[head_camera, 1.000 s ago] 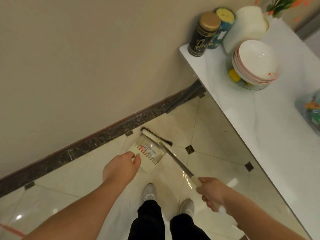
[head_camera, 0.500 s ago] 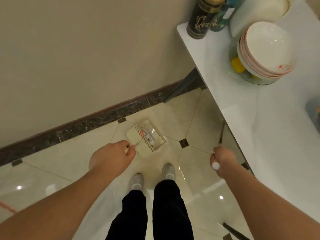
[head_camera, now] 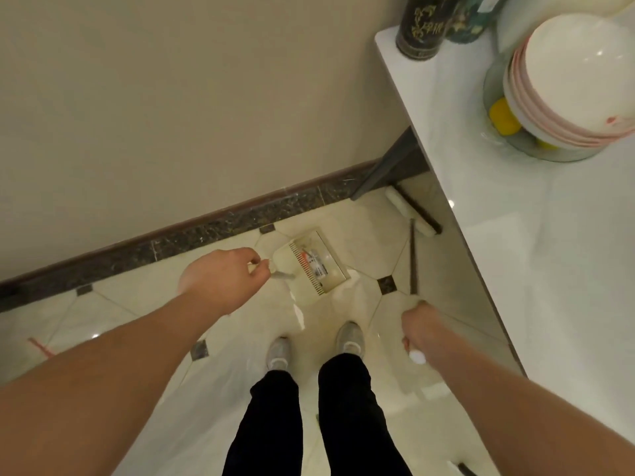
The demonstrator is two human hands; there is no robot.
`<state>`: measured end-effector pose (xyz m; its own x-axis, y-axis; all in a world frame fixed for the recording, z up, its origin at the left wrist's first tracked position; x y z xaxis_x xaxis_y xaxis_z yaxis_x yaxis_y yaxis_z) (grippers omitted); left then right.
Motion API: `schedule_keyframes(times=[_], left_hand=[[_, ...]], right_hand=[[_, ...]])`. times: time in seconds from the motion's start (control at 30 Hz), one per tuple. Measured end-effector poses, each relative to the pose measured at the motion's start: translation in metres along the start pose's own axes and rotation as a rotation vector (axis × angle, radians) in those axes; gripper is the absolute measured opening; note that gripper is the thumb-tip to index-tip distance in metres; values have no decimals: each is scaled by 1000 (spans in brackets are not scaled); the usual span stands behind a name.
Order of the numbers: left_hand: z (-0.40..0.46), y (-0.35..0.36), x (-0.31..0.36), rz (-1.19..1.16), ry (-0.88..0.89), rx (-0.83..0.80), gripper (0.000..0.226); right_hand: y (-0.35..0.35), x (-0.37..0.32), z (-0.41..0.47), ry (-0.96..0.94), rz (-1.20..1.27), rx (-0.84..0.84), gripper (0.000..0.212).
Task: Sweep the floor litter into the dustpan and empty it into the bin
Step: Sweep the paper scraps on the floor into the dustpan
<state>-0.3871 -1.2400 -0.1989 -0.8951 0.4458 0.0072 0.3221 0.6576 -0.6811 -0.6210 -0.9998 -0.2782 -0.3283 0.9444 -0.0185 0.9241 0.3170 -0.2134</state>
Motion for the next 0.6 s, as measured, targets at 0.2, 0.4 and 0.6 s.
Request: schedule_keyframes(times=[0.2, 0.4, 0.6], left_hand=[[-33, 29, 5, -29, 104, -72, 48], [-63, 60, -28, -184, 185, -90, 50], [-109, 74, -159, -319, 22, 48, 50]], right_hand=[[70, 4, -85, -83, 327, -84, 22], [102, 2, -162, -193, 868, -180, 7], [200, -24, -187, -264, 1313, -319, 28]])
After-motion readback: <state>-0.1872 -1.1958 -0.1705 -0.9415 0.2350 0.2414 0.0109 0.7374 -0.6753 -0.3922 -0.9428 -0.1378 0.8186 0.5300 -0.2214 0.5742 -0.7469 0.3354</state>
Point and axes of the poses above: each hand's wrist, its own z-axis towards the middle knuckle, its own y-axis out of the palm, x = y × z, the point moved 3 cm from there along z, towards the middle knuckle, and after that the axes turned 12 degrees about -x, right-handed, at the moved point
